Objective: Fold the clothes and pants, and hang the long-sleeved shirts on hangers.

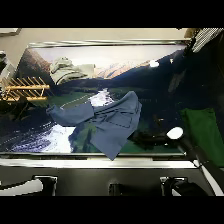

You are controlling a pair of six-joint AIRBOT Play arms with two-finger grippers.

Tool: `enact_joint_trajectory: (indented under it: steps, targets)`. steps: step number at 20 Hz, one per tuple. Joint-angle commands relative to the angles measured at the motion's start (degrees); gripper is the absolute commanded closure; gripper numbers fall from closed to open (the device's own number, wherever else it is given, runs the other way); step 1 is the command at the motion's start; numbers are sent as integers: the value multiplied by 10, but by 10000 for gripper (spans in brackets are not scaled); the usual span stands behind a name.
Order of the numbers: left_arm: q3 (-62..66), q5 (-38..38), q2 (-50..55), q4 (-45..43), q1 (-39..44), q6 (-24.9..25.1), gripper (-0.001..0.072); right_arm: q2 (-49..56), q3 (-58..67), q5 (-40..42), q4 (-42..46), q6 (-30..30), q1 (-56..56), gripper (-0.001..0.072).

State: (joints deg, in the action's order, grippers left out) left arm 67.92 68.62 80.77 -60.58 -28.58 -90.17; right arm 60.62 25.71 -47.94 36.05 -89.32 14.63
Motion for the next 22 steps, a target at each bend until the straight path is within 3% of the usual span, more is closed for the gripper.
enact_joint_trajectory:
  steps: [1,8,10,13,14,15,22]
  targets:
    - [-4,6,-1,2,-3,2,235,23,-29,109,-27,-46,77,168]
    - [-5,5,6,6,-3,16,235,43,-28,210,-95,-34,96,182]
    - [-6,3,17,13,-2,18,235,43,-28,218,-99,-30,96,344]
    - [-7,2,46,31,-2,28,235,43,-28,224,-99,-28,96,457]
    - [-7,-2,56,36,-3,37,234,43,-28,224,-99,-23,96,652]
    - [-7,-6,64,37,-3,43,234,42,-27,224,-100,-20,96,680]
    - [-6,-54,123,80,-2,82,235,3,-26,219,-103,-19,96,683]
